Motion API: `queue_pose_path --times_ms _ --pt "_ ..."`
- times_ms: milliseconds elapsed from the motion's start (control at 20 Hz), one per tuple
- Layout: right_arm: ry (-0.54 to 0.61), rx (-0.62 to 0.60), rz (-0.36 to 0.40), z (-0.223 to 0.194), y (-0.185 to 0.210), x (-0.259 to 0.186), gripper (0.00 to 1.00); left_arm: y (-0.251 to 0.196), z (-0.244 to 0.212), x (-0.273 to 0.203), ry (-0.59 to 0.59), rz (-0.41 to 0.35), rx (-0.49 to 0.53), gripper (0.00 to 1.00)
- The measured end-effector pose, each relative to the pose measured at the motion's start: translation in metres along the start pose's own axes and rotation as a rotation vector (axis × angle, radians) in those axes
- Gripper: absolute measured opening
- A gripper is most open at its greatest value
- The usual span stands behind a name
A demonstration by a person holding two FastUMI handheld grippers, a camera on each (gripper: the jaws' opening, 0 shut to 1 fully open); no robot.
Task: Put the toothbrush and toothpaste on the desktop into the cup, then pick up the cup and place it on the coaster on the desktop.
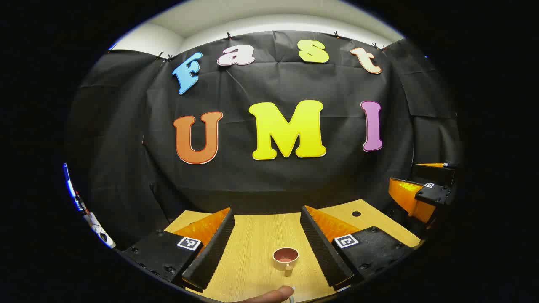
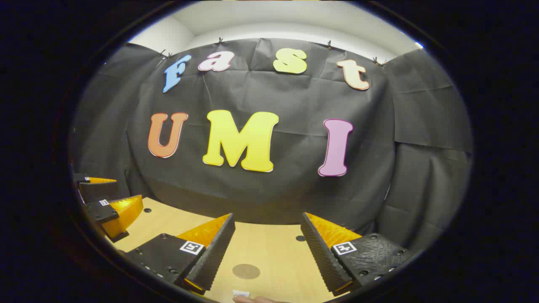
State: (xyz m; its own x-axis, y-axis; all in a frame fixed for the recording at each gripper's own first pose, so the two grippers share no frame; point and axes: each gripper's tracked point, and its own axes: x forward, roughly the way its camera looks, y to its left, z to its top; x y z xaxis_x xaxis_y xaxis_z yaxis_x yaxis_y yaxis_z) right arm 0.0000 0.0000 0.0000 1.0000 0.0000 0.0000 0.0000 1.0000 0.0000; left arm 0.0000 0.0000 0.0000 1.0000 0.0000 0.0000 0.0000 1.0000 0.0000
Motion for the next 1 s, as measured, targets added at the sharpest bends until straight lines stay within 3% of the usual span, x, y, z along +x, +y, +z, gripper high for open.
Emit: queue_pose_path --times_ms 150,300,350,700,1000 --pt "0.001 -0.003 0.025 0.001 -0.002 0.006 0.92 -0.001 0.002 0.005 0.001 0.022 -0.003 0.99" --pt "0.006 -0.002 0.039 0.0 -0.003 0.014 0.97 0.0 0.003 0.009 0.001 0.04 0.005 0.95" --pt "0.011 -0.003 0.041 -0.002 -0.003 0.016 0.97 -0.001 0.004 0.011 0.002 0.041 0.006 0.99" --pt "0.032 -0.01 0.061 -0.008 0.0 0.027 0.95 0.001 -0.004 0.013 0.014 0.052 -0.009 0.99" --pt "0.099 -0.059 0.066 -0.043 0.005 0.027 0.97 -0.008 -0.07 0.018 0.137 0.029 -0.01 0.99"
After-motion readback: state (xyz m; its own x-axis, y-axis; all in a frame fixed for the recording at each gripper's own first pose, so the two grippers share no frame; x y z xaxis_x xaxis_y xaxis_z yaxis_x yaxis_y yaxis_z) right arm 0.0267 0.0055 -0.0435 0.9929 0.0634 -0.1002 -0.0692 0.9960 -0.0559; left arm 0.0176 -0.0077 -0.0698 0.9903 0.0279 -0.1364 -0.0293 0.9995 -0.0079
